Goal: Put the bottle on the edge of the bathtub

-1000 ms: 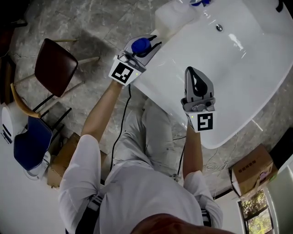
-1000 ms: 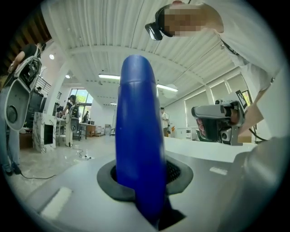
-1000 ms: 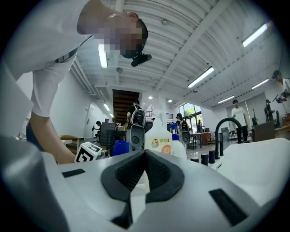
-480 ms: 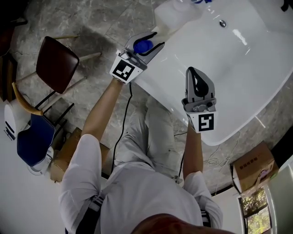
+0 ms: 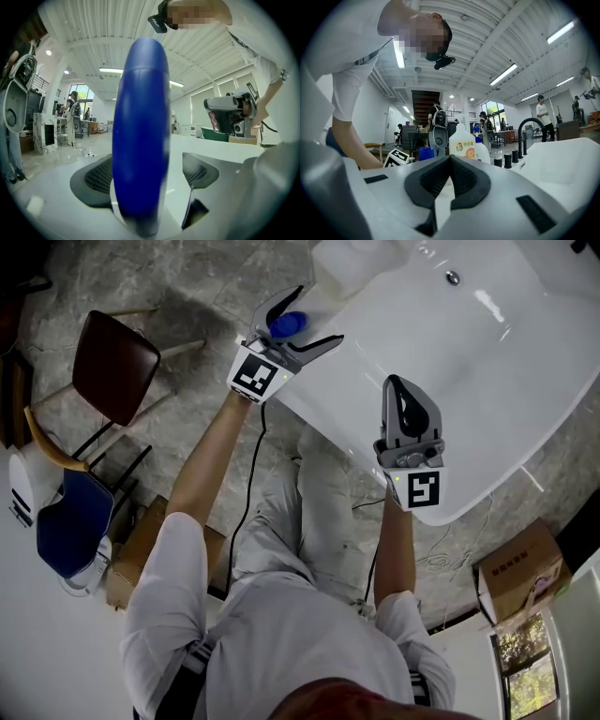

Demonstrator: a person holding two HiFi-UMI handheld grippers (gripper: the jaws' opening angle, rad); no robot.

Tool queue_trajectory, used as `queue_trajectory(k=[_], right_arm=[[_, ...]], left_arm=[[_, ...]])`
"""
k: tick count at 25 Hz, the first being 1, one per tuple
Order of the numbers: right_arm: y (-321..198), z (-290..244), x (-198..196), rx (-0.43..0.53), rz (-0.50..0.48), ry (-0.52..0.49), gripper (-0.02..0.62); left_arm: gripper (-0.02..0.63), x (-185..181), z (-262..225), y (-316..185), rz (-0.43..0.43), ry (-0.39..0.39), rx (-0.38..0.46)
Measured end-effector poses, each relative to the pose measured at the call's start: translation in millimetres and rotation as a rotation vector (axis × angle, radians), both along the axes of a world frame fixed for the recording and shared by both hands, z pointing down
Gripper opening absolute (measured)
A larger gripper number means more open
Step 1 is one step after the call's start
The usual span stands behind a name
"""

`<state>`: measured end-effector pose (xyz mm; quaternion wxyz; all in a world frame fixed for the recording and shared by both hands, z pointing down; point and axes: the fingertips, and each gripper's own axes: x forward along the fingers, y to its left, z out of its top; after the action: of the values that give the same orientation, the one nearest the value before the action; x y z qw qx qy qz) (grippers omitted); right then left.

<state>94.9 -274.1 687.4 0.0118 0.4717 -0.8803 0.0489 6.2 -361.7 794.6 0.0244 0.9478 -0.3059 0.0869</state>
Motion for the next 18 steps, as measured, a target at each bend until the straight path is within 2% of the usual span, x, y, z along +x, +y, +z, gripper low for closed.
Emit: queue_trajectory(k=[4,10,18], right_arm=[[10.6,-16.8,0.0,0.011,0.012,0.010,0.002],[30.5,-46.3,10.4,0.020,0.008,0.038,0.002],[56.9,-116.3,11.5,0.033,0.004,0.033,0.002]], left_arm=[[0.486,-8.2,-9.0,9.5,0.000,-0.034,0.014],[0.500,-17.8,-44.3,16.7,-0.023,-0.053,0.044],[0.500,-23.4,-134.6,40.0,-0.050,-0.021,0.082]])
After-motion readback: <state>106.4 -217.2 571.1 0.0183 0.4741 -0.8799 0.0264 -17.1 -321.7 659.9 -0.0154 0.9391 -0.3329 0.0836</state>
